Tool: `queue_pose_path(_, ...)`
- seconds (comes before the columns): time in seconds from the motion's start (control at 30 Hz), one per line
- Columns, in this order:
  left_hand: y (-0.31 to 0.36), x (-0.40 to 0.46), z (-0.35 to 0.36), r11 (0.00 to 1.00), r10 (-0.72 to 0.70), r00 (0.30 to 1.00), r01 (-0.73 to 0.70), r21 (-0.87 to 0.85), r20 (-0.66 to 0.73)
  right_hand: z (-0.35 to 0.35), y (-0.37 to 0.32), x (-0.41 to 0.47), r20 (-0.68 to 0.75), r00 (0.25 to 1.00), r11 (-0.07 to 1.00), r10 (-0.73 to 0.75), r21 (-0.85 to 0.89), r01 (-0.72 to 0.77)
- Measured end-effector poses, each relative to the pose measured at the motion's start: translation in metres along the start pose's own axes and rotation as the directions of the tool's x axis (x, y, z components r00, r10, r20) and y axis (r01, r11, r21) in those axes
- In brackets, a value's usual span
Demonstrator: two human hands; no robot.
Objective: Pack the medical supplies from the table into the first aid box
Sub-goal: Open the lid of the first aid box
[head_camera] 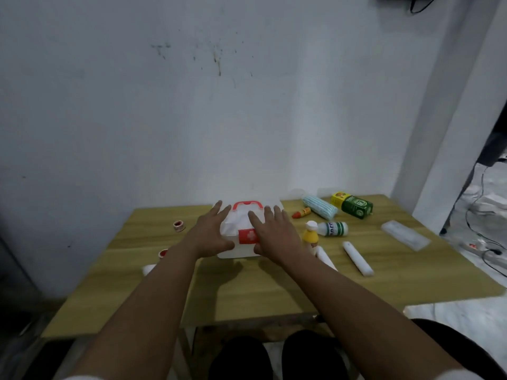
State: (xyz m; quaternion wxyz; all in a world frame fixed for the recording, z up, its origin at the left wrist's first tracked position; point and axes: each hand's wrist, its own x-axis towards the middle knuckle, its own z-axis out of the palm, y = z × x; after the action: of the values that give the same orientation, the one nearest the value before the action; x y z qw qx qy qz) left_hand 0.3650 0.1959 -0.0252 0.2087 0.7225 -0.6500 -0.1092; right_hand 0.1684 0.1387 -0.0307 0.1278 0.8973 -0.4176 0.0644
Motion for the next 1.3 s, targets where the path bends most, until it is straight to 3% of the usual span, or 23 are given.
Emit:
queue_pose_path(0.1,-0.004,0.0,0.007,0.997,0.023,0.997,-0.028,-0.065,-0.07,-0.001,0.003,-0.005,0.029,0.999,1.0,-0.022,0.013,0.022)
queue_pose_path(0.23,-0.009,-0.003,0.018,0.955,-0.054,0.984,0.001,-0.297,-0.17,-0.009,0.011,-0.005,-0.028,0.999,0.996,-0.022,0.086,0.025)
queue_pose_path(0.33,-0.011,-0.001,0.024,0.873,-0.108,0.981,0.016,-0.488,-0.16,-0.029,0.017,0.001,-0.006,0.999,0.994,-0.05,0.098,0.05)
queue_pose_path(0.47,-0.017,0.006,0.032,0.765,-0.214,0.964,0.065,-0.641,-0.157,-0.073,0.031,0.018,0.059,0.996,0.97,-0.07,0.238,0.054)
queue_pose_path(0.67,-0.025,0.011,0.04,0.777,-0.182,0.972,0.048,-0.627,-0.15,-0.11,0.064,0.106,0.099,0.995,0.867,0.017,0.495,-0.064)
queue_pose_path(0.8,-0.019,0.011,0.04,0.799,-0.166,0.97,0.025,-0.6,-0.18,-0.075,0.075,0.167,-0.035,0.964,0.777,0.263,0.599,-0.19)
queue_pose_path(0.87,-0.019,0.012,0.04,0.8,-0.165,0.967,0.017,-0.599,-0.193,-0.049,0.075,0.179,0.027,0.932,0.736,0.362,0.605,-0.303)
queue_pose_path(1.0,-0.02,0.012,0.039,0.807,-0.16,0.966,0.01,-0.59,-0.202,-0.008,0.077,0.183,0.214,0.927,0.722,0.309,0.582,-0.375)
queue_pose_path(1.2,-0.016,0.011,0.038,0.825,-0.175,0.959,0.019,-0.565,-0.223,0.0,0.102,0.161,0.424,0.877,0.564,0.226,0.677,-0.473)
queue_pose_path(1.3,-0.011,0.011,0.037,0.834,-0.17,0.962,0.025,-0.551,-0.215,0.006,0.125,0.144,0.408,0.877,0.508,0.252,0.716,-0.479)
